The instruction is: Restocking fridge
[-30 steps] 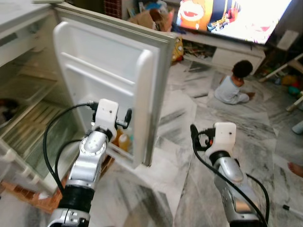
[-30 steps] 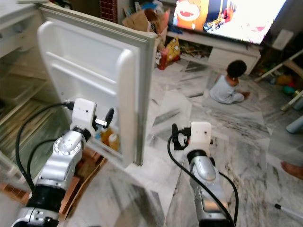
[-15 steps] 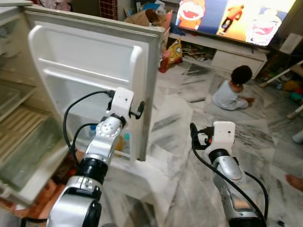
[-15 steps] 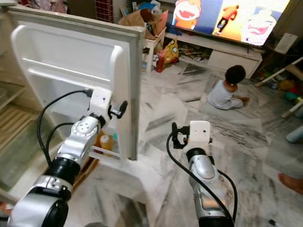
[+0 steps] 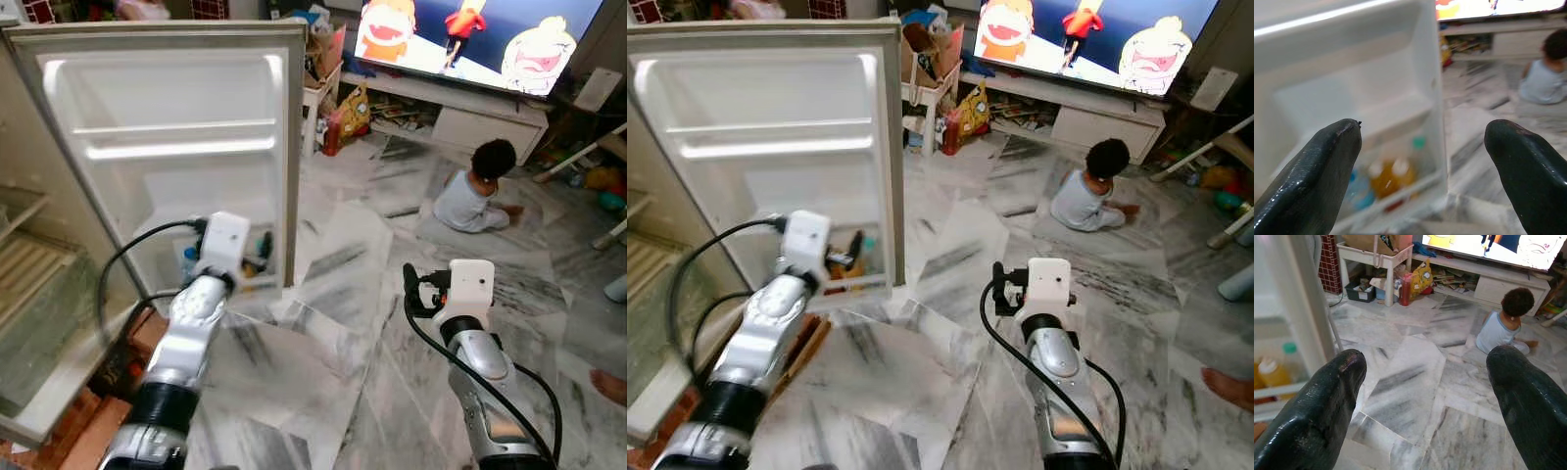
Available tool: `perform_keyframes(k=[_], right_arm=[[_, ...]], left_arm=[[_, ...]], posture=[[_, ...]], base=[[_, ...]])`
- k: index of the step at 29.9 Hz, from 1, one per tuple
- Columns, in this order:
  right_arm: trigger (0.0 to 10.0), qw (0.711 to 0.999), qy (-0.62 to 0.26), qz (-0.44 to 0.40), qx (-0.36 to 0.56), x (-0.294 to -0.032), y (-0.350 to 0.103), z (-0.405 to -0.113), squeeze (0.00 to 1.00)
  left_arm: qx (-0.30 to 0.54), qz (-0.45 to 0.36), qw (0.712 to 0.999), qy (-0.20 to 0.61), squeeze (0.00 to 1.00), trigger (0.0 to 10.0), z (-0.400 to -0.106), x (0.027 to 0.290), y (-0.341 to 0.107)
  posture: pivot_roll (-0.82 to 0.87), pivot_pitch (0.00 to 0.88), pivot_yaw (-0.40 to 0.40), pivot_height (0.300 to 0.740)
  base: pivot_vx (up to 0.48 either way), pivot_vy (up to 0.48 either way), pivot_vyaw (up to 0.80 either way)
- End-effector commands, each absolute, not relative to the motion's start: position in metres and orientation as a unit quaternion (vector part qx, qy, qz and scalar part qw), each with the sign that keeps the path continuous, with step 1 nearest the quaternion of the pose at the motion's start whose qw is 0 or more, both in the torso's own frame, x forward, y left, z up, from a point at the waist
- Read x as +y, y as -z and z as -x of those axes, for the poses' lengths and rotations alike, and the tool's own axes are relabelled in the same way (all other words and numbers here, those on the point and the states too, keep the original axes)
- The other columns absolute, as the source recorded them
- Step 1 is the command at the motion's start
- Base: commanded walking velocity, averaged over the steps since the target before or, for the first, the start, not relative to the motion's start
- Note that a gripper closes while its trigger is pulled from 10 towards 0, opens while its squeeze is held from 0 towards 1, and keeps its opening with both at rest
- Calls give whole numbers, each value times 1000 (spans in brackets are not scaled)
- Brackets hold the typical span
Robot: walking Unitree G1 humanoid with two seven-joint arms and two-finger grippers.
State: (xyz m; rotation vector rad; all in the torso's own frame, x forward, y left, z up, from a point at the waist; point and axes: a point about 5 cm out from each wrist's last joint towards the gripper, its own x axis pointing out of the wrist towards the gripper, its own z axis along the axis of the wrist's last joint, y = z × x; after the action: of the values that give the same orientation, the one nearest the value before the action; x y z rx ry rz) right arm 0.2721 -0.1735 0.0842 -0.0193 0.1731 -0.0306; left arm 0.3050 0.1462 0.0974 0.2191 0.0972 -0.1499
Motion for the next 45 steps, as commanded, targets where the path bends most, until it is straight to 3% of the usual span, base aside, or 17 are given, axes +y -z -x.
perform_keyframes(k=[1,15,45], right_arm=[[10000,996,28,16,83,-179,-86,-275,0],[10000,997,37,14,73,-182,-88,-270,0],[10000,999,24,20,45,-174,-98,-278,0]], left_arm=[[23,-119,990,65,0,10000,-303,147,-111],[41,-131,991,2,0,10000,-264,189,-114],[28,-105,993,51,0,10000,-277,156,-119]], posture=[[90,21,-51,740],[63,15,-33,740],[42,0,-47,740]], base=[[0,0,0],[178,0,-766],[397,0,-779]])
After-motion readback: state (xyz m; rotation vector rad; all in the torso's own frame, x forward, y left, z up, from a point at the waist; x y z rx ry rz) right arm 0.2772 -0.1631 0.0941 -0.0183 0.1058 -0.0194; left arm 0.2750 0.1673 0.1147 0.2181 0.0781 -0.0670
